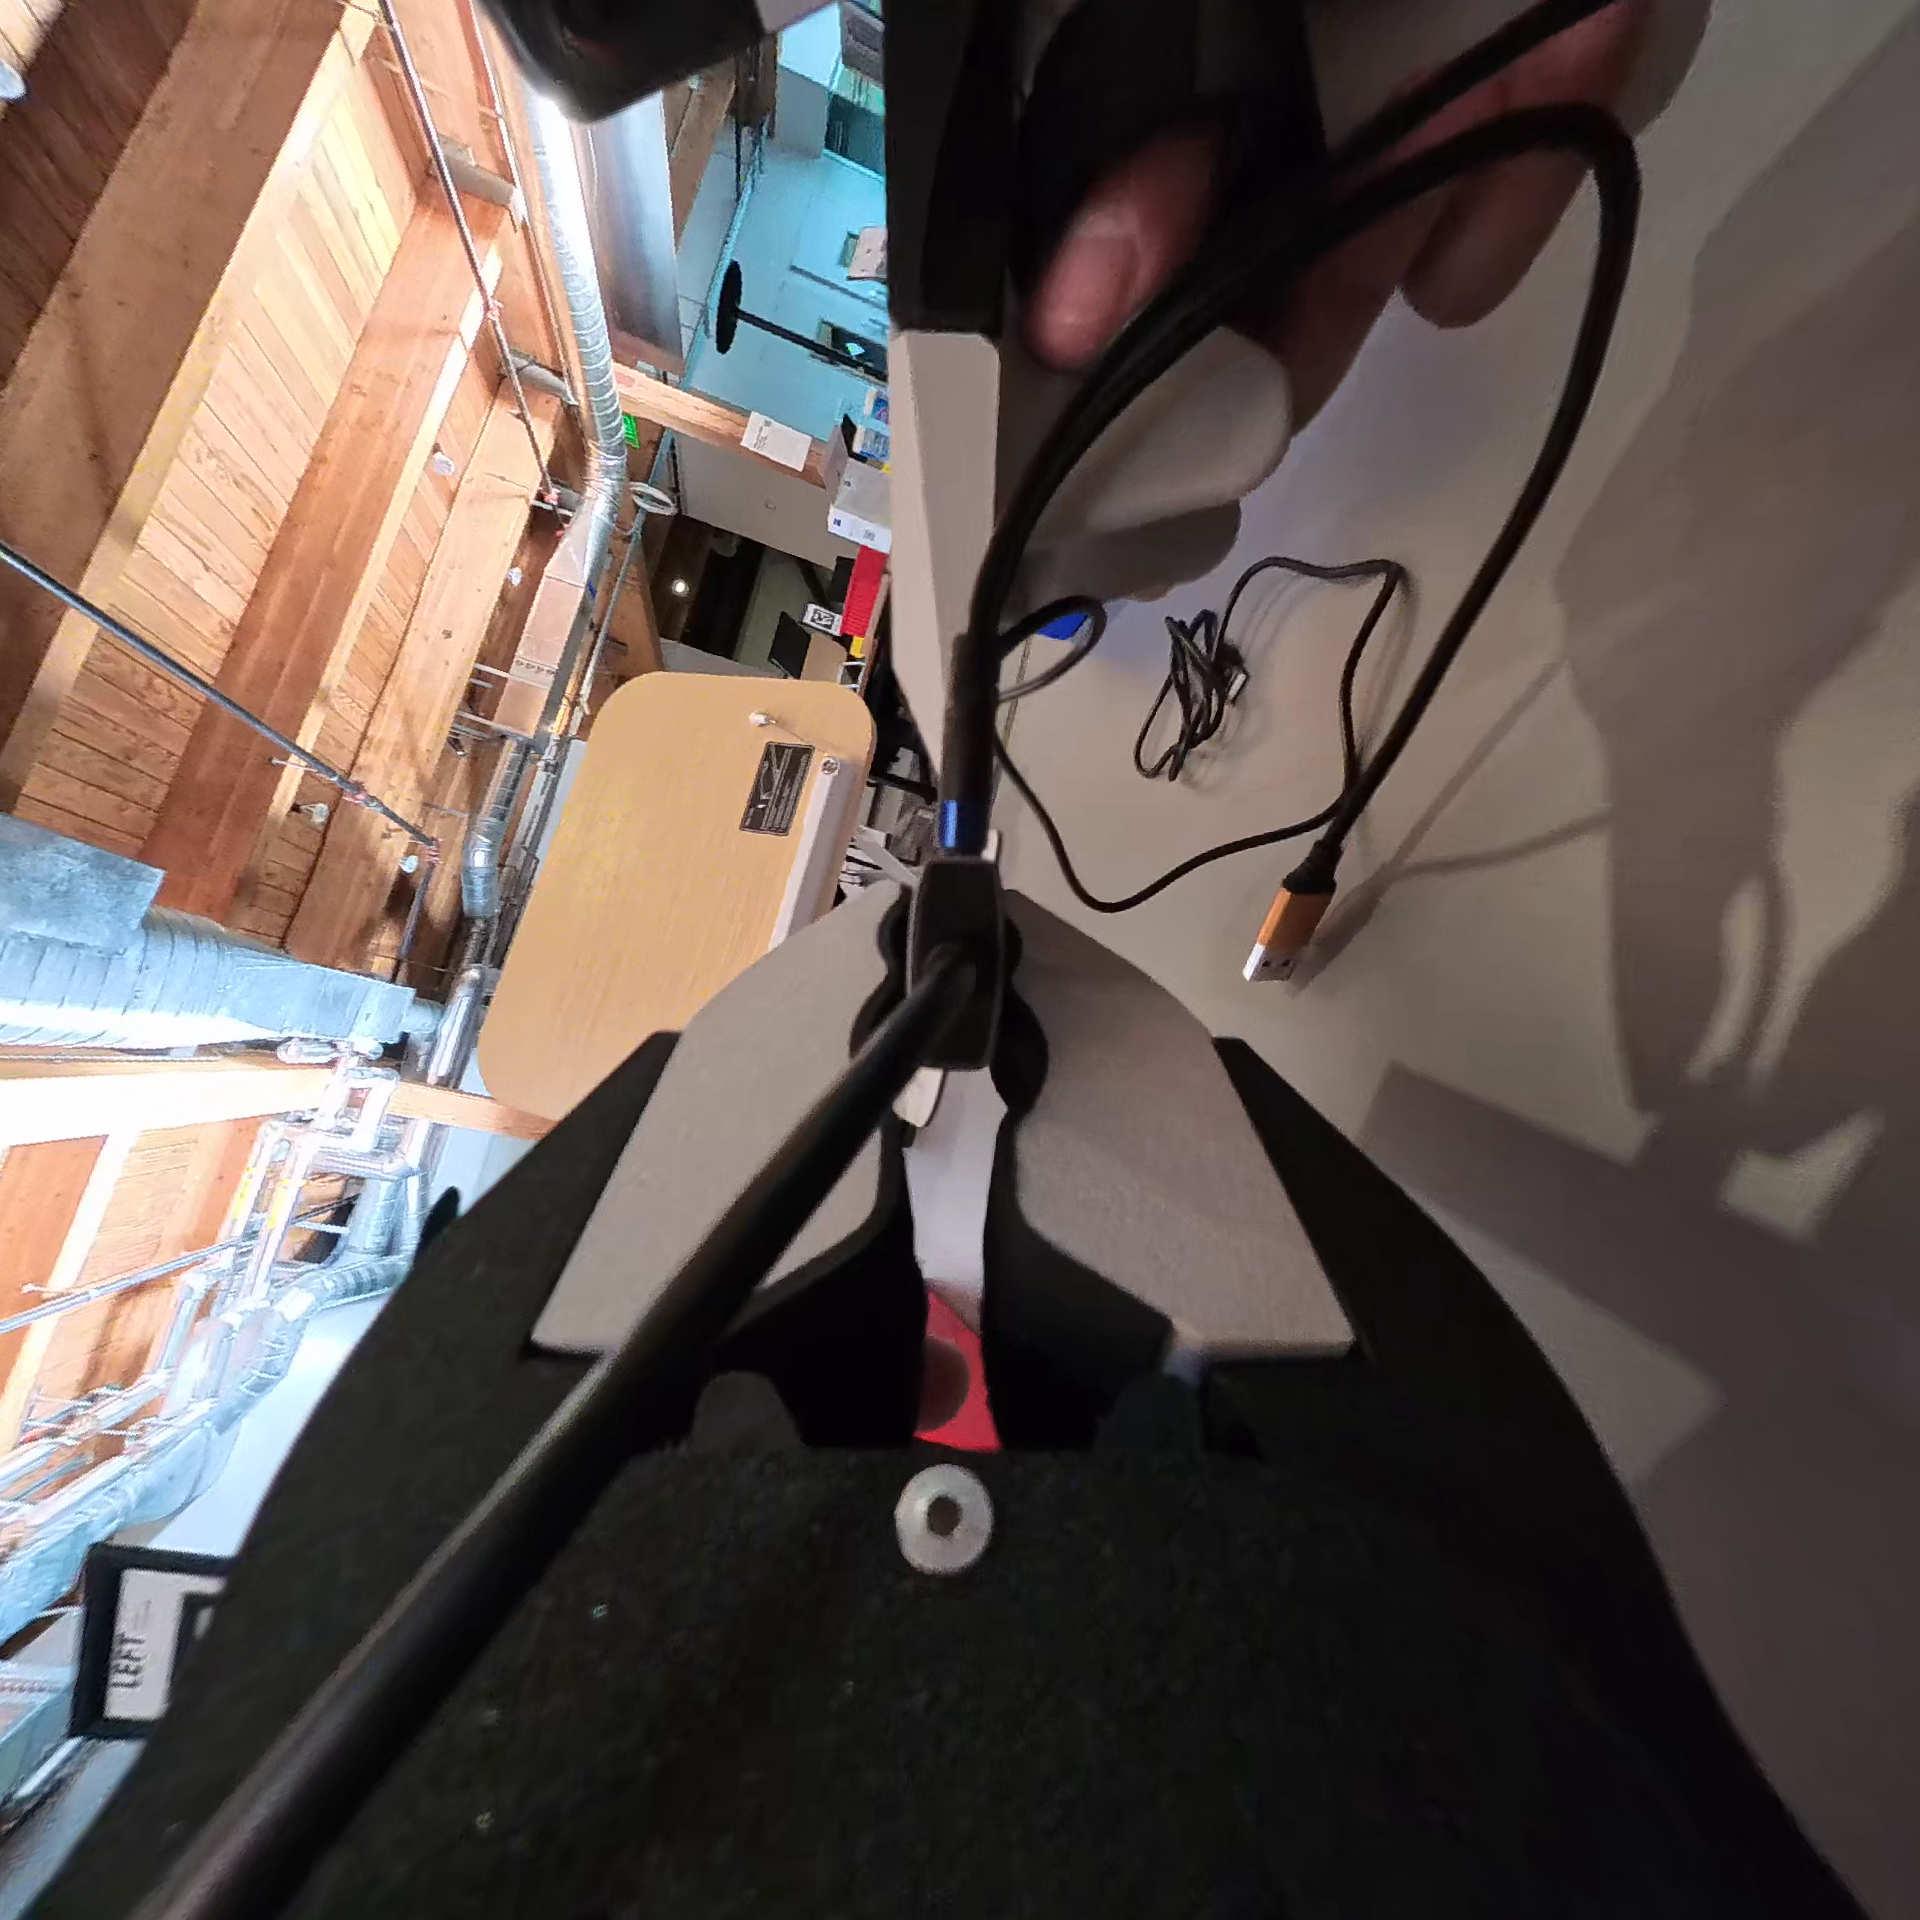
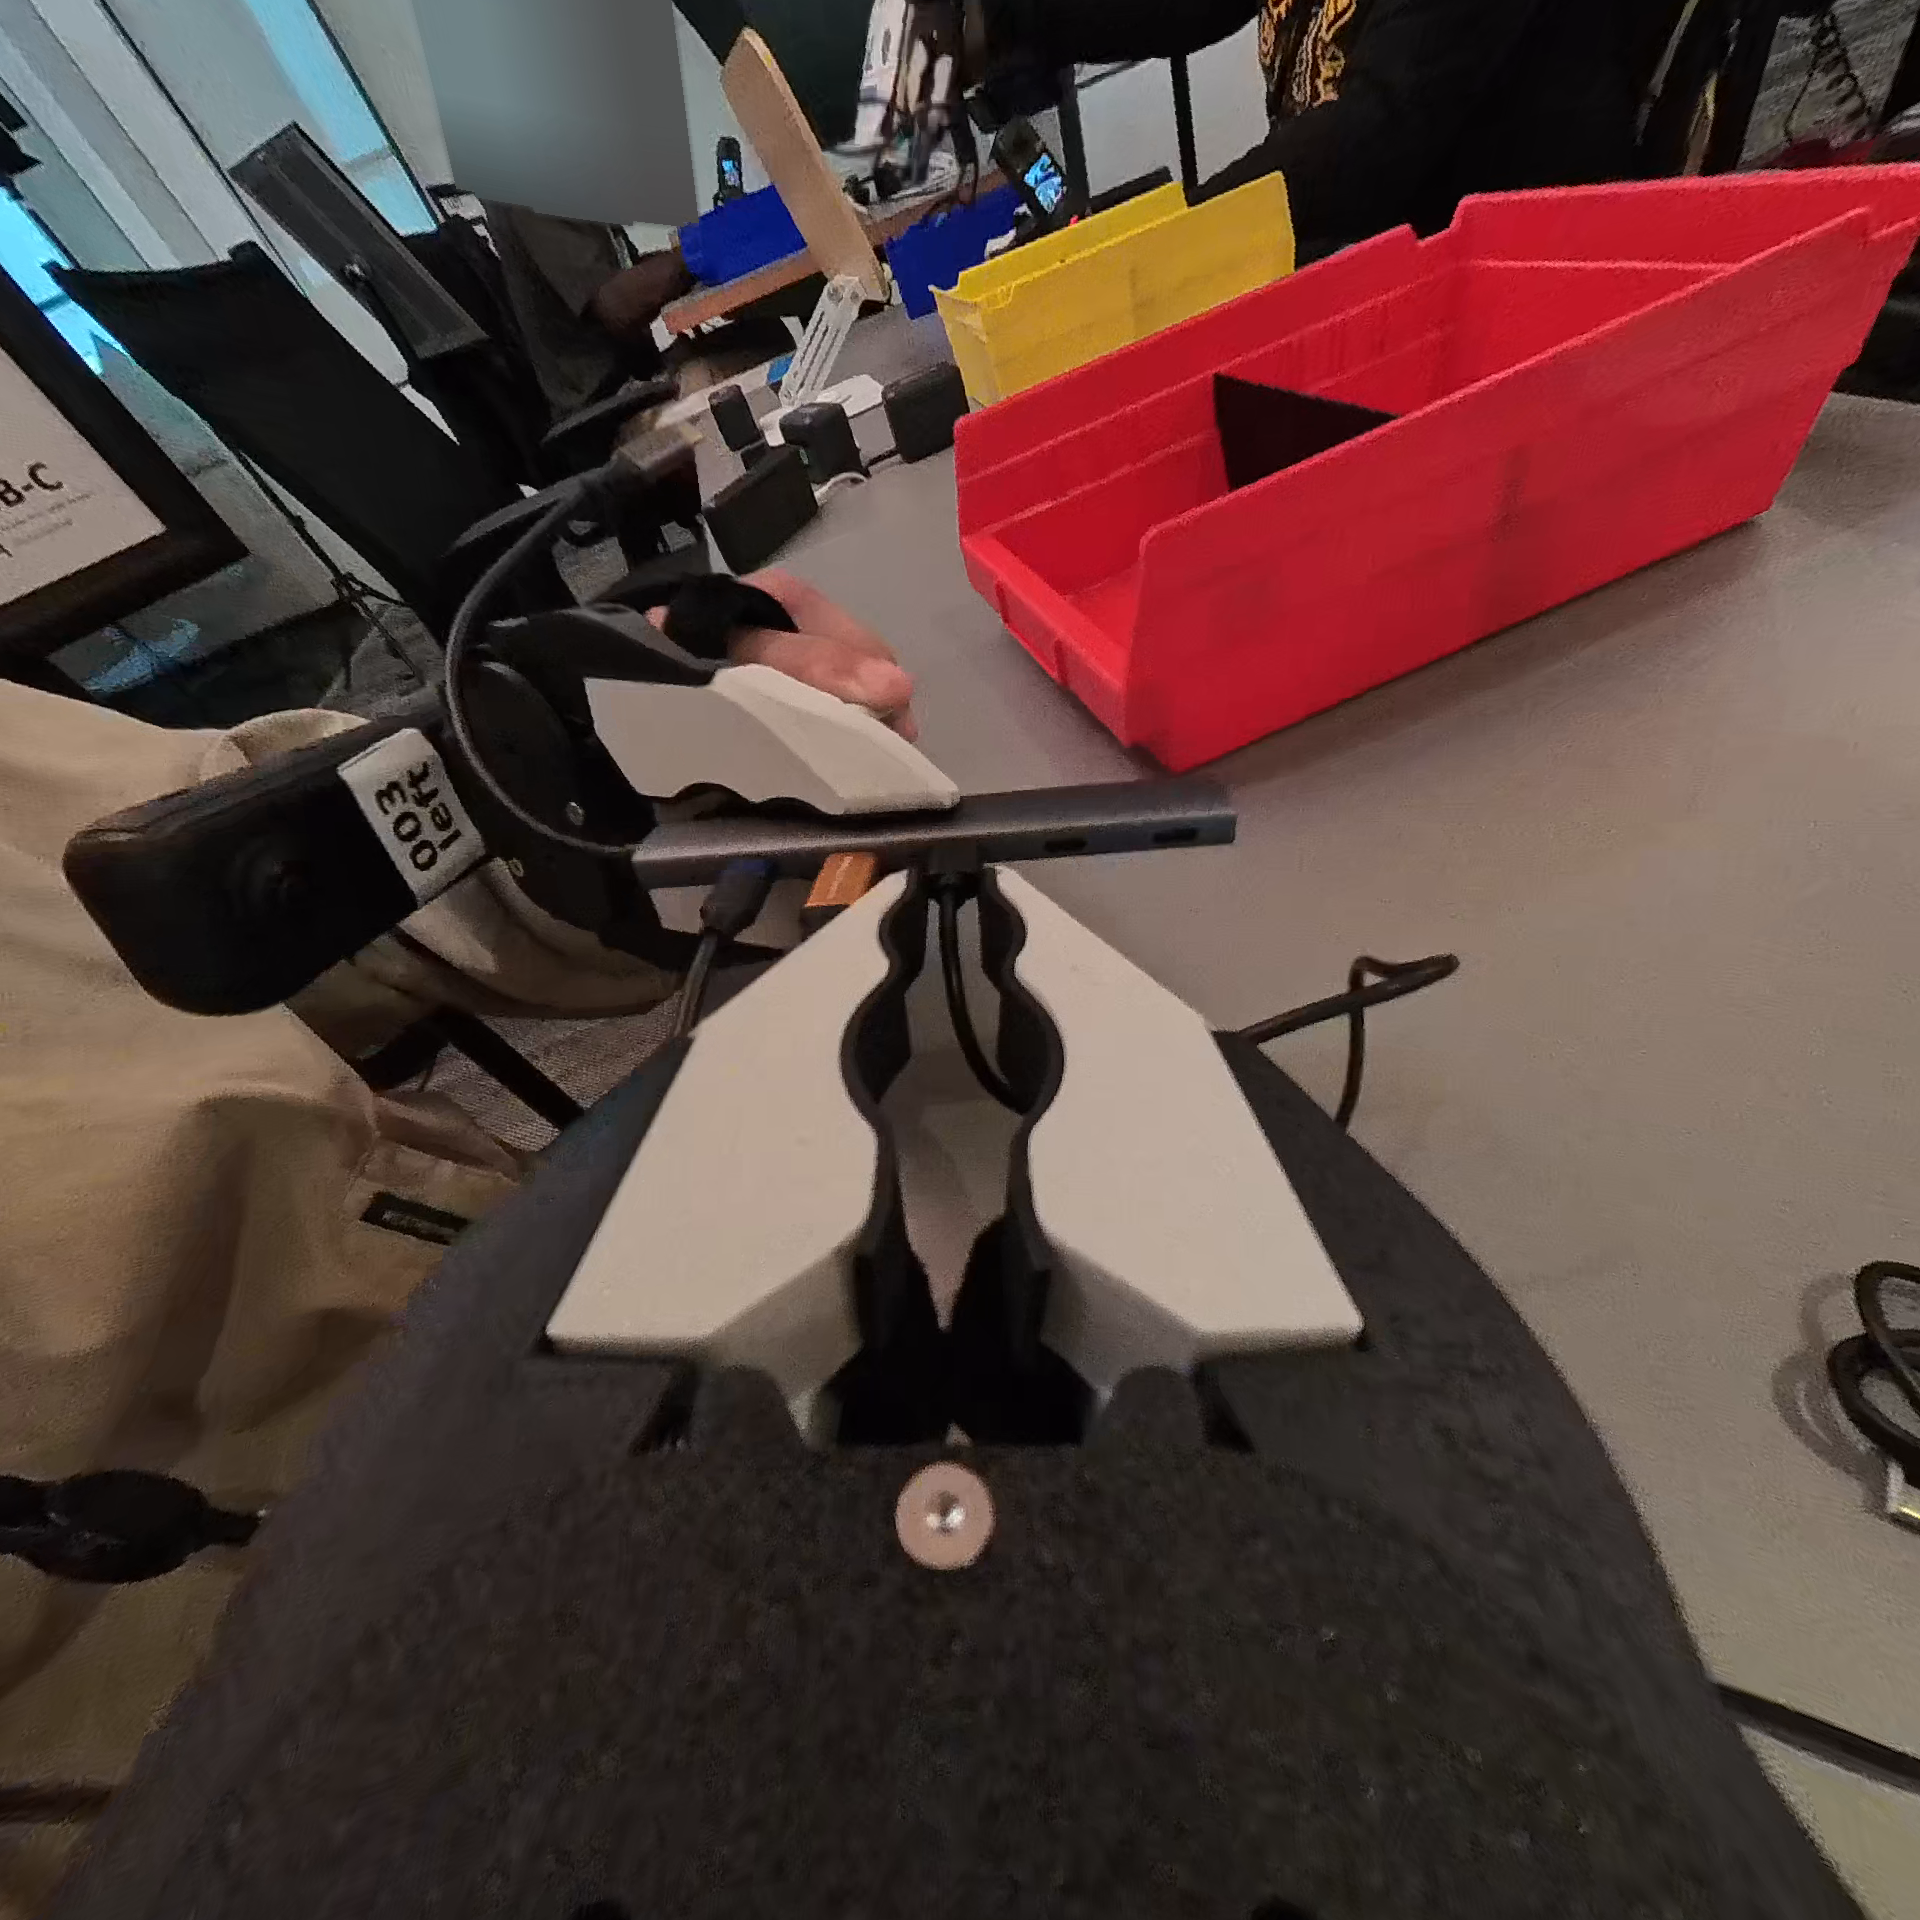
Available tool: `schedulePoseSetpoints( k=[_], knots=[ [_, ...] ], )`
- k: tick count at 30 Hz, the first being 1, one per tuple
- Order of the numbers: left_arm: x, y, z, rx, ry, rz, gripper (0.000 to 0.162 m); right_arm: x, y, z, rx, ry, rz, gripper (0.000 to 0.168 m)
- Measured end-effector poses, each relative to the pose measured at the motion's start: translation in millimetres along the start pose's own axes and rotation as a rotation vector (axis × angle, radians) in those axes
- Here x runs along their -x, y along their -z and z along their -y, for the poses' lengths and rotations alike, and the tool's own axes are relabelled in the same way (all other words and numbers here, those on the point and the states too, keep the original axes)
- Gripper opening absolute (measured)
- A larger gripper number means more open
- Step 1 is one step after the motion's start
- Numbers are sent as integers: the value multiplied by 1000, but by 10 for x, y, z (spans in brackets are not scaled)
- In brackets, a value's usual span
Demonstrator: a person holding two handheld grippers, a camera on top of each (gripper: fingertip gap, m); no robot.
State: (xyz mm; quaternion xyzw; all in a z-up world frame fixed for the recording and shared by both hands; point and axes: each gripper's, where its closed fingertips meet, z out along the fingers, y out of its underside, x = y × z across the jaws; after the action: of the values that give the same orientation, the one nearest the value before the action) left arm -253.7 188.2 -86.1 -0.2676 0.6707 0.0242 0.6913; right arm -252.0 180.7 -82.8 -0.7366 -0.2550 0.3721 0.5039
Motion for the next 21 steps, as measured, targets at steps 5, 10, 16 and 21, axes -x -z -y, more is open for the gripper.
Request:
schedulePoseSetpoints(
  k=[5, 10, 16, 21],
  knots=[
    [-59, -21, -28, 3, 57, -51, 10, -49, 6, -52, 63, -6, 3, 9],
    [231, 17, -264, 28, 565, -55, 11, -156, 410, 508, -139, 54, -37, 39],
    [518, 99, -295, -174, 1358, -146, 10, -237, 731, 767, -225, 63, -78, 50],
    [579, 116, -65, -347, 1547, -245, 10, -107, 296, 460, -159, -34, 22, 63]
  ],
)
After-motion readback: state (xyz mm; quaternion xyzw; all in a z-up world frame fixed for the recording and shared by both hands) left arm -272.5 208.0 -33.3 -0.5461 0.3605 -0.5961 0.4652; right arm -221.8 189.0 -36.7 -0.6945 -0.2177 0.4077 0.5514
